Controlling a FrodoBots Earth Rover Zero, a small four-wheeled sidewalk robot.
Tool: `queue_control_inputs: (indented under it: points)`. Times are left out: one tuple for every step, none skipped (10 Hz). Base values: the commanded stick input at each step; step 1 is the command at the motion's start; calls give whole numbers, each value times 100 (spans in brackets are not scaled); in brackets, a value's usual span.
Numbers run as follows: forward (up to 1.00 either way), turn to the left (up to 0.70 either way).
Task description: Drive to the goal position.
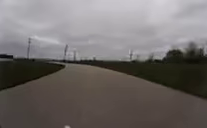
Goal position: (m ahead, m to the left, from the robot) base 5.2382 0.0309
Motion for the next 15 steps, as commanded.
queue_control_inputs:
  points:
    - [100,0]
    - [100,0]
    - [100,0]
    - [100,0]
    - [100,0]
    - [100,0]
    - [100,0]
    - [100,0]
    - [100,0]
    - [100,14]
    - [100,38]
    - [100,40]
    - [100,38]
    - [100,32]
    - [100,0]
